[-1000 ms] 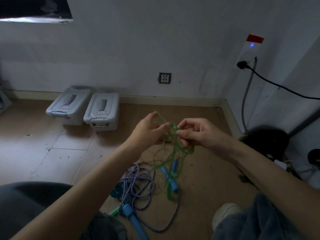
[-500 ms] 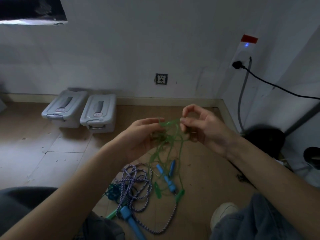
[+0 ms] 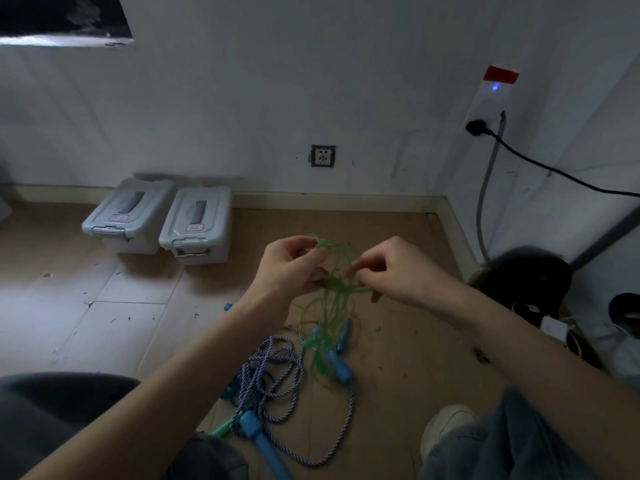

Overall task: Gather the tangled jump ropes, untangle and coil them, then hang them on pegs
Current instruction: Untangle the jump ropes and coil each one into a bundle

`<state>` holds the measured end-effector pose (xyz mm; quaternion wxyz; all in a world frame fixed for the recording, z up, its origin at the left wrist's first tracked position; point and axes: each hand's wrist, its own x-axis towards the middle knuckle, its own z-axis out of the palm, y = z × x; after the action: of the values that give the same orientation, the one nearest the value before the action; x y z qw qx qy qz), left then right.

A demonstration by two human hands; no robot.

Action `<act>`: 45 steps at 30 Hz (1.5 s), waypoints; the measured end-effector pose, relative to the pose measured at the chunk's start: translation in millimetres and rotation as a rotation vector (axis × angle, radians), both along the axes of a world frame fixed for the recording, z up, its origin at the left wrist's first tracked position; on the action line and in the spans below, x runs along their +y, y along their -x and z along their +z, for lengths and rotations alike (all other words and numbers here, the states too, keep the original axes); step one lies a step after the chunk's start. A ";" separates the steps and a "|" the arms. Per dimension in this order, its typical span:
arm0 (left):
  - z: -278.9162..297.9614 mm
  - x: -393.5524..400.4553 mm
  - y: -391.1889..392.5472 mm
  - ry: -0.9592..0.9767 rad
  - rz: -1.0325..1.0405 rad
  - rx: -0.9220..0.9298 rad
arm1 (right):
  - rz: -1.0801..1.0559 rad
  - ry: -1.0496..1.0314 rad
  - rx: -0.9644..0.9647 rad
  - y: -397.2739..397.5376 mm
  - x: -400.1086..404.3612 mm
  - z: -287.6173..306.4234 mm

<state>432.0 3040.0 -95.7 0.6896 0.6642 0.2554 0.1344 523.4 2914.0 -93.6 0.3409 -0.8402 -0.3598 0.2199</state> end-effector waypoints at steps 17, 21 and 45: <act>-1.2 3.8 2.3 0.038 -0.063 0.090 | -0.003 -0.083 0.364 6.4 -3.6 2.9; -2.6 7.7 4.5 0.045 -0.187 0.171 | -0.116 -0.199 0.352 5.0 -0.9 7.4; -7.7 18.3 2.8 0.491 -0.111 0.107 | 0.055 -0.162 -0.632 28.8 5.2 7.7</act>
<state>429.2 3058.3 -103.4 0.8221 0.4959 0.2796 -0.0048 494.6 2919.2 -85.9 0.2720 -0.8269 -0.4869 -0.0722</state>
